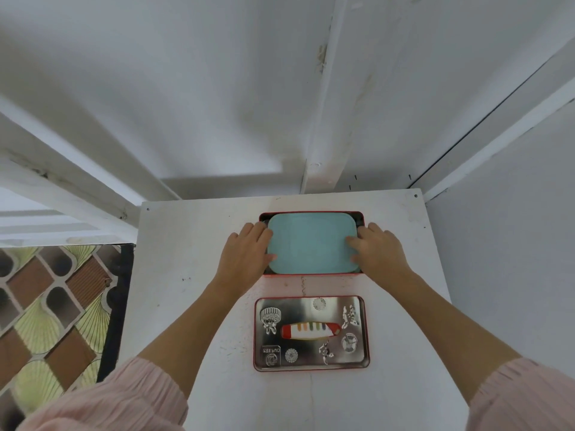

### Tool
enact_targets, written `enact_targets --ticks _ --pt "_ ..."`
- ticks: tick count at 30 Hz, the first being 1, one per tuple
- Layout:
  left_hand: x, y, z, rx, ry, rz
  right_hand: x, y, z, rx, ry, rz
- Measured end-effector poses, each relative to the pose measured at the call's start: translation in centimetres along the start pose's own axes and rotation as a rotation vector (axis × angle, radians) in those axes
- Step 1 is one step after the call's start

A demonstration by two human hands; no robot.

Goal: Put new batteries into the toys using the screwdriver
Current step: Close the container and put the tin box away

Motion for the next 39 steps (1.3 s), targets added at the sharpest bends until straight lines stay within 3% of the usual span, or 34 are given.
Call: enact_targets --ticks 2,5,9,14,21,24,30,35,39 --pt "1.0 -0.6 -1.3 -0.019 0.176 -0.138 0.9 0.7 -1.5 0.026 0.259 0.187" --pt "0.0 -2.0 -4.5 0.062 0.24 -0.398 -1.0 1.7 -4.4 -0.062 0.314 0.581" --pt "-4.5 -2.1 -9.3 0.15 0.092 -0.572 -7.2 1.3 -9.2 -0.273 0.146 0.932" --pt "-9.2 -1.5 -12.0 0.244 -0.154 -0.702 -12.3 -0.8 -12.2 -0.445 -0.192 1.124" --pt "-11.0 -0.9 -13.1 0.474 -0.194 -0.98 -13.6 -1.6 -12.8 -0.6 -0.197 1.398" --pt "-10.7 -0.7 -13.4 0.539 -0.17 -1.05 -12.9 -2.0 -12.8 -0.594 -0.171 1.438" --pt "-6.1 -2.0 -13.6 0.507 -0.07 -1.195 -8.9 -0.5 -13.0 -0.497 -0.04 1.667" --pt "-1.2 -2.1 -12.5 0.427 -0.149 -1.577 -4.1 1.2 -12.6 -0.249 -0.041 1.851" --pt "1.6 -1.6 -11.3 0.344 -0.2 -1.602 -1.6 2.0 -12.1 -0.134 0.005 1.967"
Point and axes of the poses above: each hand's wrist, its own z-axis towards the middle knuckle, its own x-axis out of the back of the hand, y = z × x, the point moved 7 cm from there along z, towards the middle knuckle, and after that the axes turned 12 degrees about -y, right-handed, at the moved point
